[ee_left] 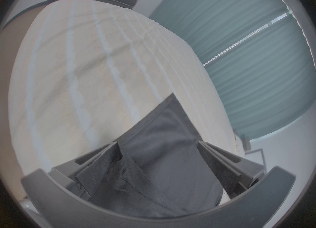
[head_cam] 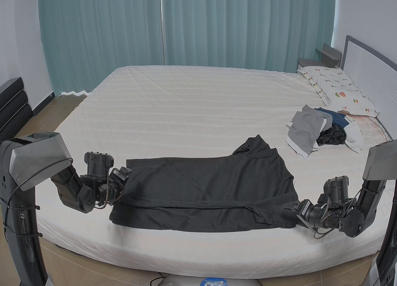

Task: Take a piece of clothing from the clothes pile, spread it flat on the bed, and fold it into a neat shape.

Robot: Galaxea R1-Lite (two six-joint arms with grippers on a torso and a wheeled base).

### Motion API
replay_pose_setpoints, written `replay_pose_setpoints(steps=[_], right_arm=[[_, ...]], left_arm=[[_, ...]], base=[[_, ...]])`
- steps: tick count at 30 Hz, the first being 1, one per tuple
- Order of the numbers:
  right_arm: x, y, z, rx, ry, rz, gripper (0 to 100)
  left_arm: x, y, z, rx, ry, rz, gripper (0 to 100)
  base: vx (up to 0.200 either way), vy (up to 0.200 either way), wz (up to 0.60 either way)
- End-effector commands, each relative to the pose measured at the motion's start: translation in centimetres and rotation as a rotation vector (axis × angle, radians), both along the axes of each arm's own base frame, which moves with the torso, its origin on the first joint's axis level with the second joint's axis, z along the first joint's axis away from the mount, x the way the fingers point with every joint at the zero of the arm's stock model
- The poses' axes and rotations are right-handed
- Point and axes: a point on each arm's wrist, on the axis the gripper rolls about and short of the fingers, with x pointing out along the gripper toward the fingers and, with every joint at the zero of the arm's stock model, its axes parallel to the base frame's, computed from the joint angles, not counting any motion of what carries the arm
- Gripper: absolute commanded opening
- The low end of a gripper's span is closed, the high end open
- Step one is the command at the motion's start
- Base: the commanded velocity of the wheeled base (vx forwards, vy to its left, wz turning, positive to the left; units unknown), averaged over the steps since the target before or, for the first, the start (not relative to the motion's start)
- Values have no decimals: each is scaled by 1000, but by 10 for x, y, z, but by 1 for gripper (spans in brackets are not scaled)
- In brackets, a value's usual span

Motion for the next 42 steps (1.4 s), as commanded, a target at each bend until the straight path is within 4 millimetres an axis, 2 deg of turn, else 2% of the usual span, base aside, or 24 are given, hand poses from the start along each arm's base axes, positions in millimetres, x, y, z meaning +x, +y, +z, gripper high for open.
replay_pose_setpoints(steps=[1, 2, 6, 12, 16, 19, 22, 33, 37, 42], right_arm=[[-1, 0, 0, -1, 2, 1, 100], [0, 0, 0, -1, -1, 0, 100], [-1, 0, -1, -4, 1, 1, 100], [0, 0, 3, -3, -14, -1, 100], [-1, 1, 16, 14, -100, 1, 100], [0, 7, 26, 23, -160, 22, 100], [-1, 16, 26, 24, -165, 49, 100], [-4, 19, 19, 27, -145, 65, 100], [-3, 19, 20, 27, -155, 65, 100], [-2, 15, 20, 16, -157, 38, 100]], left_arm=[[19, 12, -2, -38, -34, 76, 100], [21, 24, 1, -45, -42, 110, 100], [25, 38, 1, -45, -42, 142, 100], [18, 38, -4, -37, 10, 139, 100], [11, 38, 2, -53, 19, 122, 100], [-2, 36, 15, -120, 22, 32, 100], [-11, 31, 19, -163, 33, -44, 100], [-20, 8, 10, -104, 78, -147, 100], [-20, 1, 9, -86, 73, -173, 100], [-14, -1, -2, -28, 85, -137, 100]], base=[[0, 0, 0], [0, 0, 0], [0, 0, 0], [0, 0, 0], [0, 0, 0], [0, 0, 0], [0, 0, 0], [0, 0, 0], [0, 0, 0], [0, 0, 0]])
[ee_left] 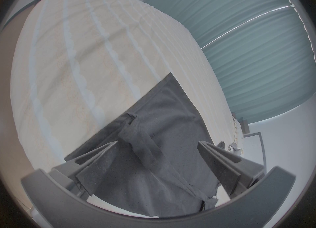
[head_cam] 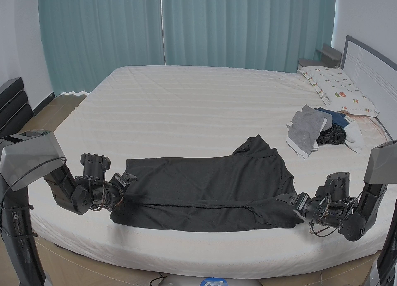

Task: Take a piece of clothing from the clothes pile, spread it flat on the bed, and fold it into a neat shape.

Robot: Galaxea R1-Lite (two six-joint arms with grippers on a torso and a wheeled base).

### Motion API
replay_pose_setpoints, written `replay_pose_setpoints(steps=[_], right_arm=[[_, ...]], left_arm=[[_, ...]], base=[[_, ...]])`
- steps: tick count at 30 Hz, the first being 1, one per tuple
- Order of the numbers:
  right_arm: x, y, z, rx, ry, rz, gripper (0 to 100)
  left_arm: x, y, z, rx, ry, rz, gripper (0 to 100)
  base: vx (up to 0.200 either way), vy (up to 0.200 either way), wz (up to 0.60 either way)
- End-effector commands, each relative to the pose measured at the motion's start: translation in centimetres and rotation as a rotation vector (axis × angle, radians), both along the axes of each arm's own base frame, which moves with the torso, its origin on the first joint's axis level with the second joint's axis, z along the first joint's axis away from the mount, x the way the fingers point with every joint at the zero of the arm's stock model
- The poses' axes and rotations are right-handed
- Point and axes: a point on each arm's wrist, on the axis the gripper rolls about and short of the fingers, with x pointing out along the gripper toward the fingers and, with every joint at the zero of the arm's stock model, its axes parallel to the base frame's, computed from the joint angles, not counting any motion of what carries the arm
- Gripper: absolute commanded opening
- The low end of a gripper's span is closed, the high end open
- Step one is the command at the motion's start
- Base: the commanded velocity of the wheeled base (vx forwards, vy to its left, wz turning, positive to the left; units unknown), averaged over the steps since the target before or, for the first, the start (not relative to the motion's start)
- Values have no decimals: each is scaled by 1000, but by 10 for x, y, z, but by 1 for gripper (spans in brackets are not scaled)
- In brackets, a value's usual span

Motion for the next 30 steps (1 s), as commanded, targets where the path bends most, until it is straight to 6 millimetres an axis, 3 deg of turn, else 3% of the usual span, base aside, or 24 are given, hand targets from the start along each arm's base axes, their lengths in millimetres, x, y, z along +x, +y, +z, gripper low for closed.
replay_pose_setpoints(steps=[1, 4, 5, 15, 30], right_arm=[[1, -4, -2, -9, 5, -20, 100], [1, -5, -2, -12, 5, -29, 100], [1, -5, -2, -12, 5, -29, 100], [4, -8, -4, -18, 0, -47, 100], [38, -29, -20, -142, -84, -64, 100]], left_arm=[[5, -2, -10, 25, 12, 6, 100], [11, -2, -15, 41, 12, 23, 100], [12, -2, -16, 45, 10, 27, 0], [13, 0, -16, 58, 7, 49, 0], [17, 7, -17, 75, 3, 129, 0]], base=[[0, 0, 0], [0, 0, 0], [0, 0, 0], [0, 0, 0], [0, 0, 0]])
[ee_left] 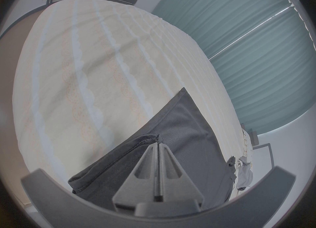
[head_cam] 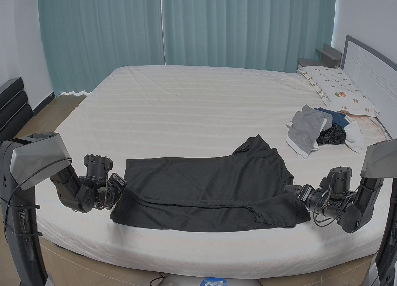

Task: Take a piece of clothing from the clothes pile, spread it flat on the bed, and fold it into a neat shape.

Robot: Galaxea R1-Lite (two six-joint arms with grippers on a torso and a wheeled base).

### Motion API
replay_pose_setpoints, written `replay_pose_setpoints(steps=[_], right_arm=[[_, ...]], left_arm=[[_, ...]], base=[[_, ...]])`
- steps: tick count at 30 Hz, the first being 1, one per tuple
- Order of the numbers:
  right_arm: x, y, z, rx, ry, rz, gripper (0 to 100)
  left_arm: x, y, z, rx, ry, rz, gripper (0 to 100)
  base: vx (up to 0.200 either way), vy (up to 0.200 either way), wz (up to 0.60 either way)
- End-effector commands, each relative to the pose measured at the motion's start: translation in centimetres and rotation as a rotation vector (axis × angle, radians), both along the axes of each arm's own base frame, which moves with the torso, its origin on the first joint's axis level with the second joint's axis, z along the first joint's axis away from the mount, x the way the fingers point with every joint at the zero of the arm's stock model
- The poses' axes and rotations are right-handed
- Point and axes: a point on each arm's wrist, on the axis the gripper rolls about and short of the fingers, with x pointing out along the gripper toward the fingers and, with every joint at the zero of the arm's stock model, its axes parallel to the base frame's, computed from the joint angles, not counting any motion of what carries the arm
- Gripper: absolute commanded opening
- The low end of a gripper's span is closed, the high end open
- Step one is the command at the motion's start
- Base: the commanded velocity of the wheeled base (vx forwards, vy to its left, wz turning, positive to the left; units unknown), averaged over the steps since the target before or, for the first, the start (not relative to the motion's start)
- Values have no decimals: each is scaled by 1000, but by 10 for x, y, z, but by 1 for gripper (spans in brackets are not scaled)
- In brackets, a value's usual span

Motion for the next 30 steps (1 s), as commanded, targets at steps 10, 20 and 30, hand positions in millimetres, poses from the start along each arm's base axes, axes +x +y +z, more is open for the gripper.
replay_pose_setpoints(steps=[10, 20, 30], right_arm=[[24, -5, -32, 3, 37, 24, 100], [35, -4, -41, -13, 21, 41, 100], [43, -6, -43, -18, 3, 37, 0]], left_arm=[[2, 2, -3, -2, 4, 9, 0], [1, 2, -4, -3, 7, 8, 0], [2, 2, -6, -3, 10, 8, 0]], base=[[0, 0, 0], [0, 0, 0], [0, 0, 0]])
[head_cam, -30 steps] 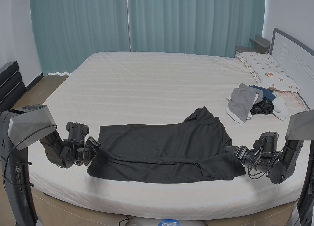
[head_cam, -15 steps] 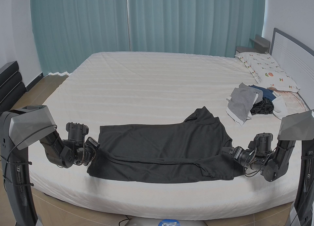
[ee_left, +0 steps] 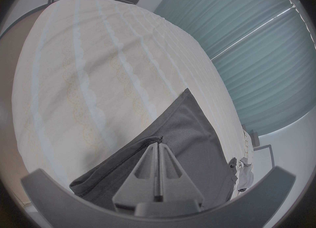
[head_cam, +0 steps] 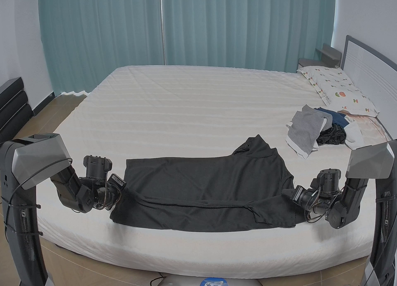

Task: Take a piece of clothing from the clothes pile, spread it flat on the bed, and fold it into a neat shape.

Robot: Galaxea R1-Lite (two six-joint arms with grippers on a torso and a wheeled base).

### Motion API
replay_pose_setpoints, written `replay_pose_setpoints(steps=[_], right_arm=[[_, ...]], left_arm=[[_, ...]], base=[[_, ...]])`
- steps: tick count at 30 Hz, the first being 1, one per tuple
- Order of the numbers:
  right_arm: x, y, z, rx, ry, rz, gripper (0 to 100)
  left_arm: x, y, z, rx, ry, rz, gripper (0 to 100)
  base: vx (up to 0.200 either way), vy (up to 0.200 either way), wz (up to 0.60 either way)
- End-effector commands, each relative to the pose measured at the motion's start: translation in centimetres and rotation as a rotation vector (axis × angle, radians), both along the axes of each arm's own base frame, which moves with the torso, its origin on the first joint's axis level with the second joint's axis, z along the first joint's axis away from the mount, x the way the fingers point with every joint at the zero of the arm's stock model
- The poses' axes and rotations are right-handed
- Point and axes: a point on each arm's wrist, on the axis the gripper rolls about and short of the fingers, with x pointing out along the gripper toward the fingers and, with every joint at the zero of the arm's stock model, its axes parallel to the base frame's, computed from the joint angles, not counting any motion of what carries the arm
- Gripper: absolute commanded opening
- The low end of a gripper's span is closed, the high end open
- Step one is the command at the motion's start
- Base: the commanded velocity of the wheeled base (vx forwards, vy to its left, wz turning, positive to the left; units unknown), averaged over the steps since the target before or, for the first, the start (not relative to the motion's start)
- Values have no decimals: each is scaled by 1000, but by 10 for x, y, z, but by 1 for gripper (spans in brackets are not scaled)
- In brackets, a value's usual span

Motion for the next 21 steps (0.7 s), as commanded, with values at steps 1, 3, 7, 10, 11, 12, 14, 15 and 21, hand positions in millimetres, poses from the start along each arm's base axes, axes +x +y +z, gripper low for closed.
replay_pose_setpoints(steps=[1, 3, 7, 10, 11, 12, 14, 15, 21], right_arm=[[3, -4, -2, 2, -4, -14, 0], [4, -7, 0, 6, -12, -24, 0], [7, -10, 3, 13, -48, -36, 0], [8, -12, 2, 15, -61, -50, 0], [8, -12, 2, 15, -61, -50, 0], [8, -13, 2, 17, -70, -52, 0], [8, -13, 2, 16, -73, -54, 0], [8, -13, 2, 16, -73, -54, 0], [8, -13, 1, 19, -94, -56, 0]], left_arm=[[0, 0, -1, 0, 2, 1, 0], [0, 0, -2, 1, 3, 2, 0], [0, 0, -2, 2, 3, 3, 0], [0, 2, -1, 5, 1, 13, 0], [0, 3, -1, 6, 1, 16, 0], [1, 6, -1, 18, -4, 39, 0], [1, 9, -1, 21, -2, 50, 0], [1, 9, -1, 21, -2, 50, 0], [2, 16, -1, 22, -1, 70, 0]], base=[[0, 0, 0], [0, 0, 0], [0, 0, 0], [0, 0, 0], [0, 0, 0], [0, 0, 0], [0, 0, 0], [0, 0, 0], [0, 0, 0]])
